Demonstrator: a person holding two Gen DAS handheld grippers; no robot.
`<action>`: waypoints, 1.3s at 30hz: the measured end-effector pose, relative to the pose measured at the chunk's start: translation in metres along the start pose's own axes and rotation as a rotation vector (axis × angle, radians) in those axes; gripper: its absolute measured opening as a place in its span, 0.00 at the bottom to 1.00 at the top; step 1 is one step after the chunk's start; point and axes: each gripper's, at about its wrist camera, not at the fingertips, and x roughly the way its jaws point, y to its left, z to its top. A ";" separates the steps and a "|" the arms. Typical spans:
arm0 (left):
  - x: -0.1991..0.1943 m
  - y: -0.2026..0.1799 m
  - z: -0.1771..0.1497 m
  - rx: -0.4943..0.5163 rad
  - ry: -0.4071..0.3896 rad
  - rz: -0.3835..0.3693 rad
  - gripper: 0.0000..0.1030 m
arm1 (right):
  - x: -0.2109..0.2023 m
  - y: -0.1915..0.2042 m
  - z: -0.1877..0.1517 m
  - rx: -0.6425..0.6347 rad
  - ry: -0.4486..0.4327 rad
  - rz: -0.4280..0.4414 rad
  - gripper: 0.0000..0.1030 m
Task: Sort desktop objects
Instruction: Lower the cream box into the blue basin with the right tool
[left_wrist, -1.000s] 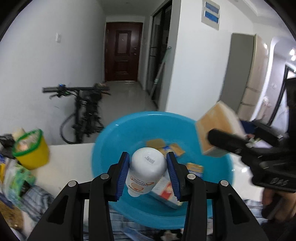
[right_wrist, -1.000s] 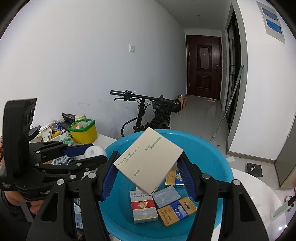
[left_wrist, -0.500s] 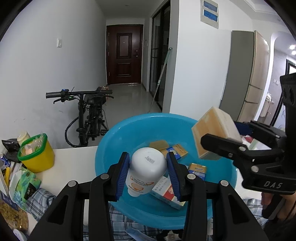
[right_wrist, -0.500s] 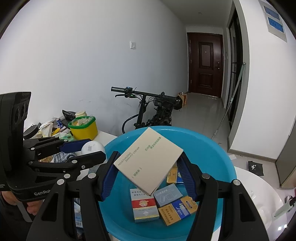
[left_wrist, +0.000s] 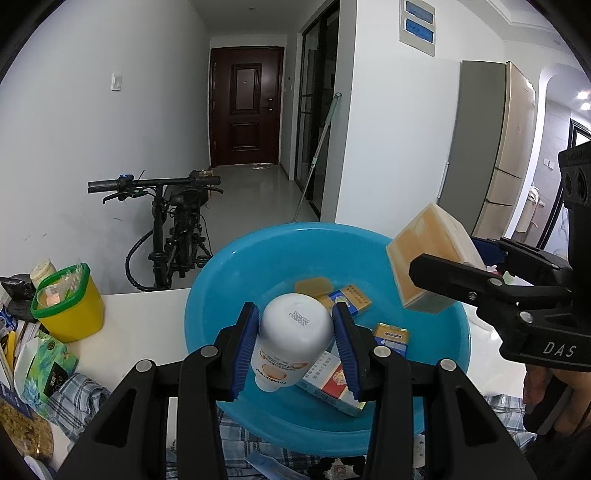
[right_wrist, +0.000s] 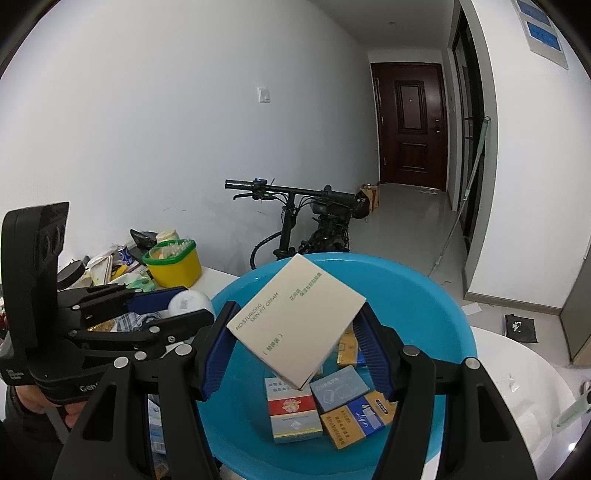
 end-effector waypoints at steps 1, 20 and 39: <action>0.000 -0.001 0.000 0.003 0.000 0.004 0.42 | 0.000 0.000 0.000 -0.001 0.001 0.001 0.60; 0.005 -0.001 -0.002 0.006 0.011 0.006 0.42 | 0.004 -0.003 -0.003 -0.007 0.019 -0.018 0.60; -0.001 0.003 0.000 -0.007 -0.010 0.112 1.00 | 0.004 -0.008 -0.003 -0.006 0.021 -0.028 0.60</action>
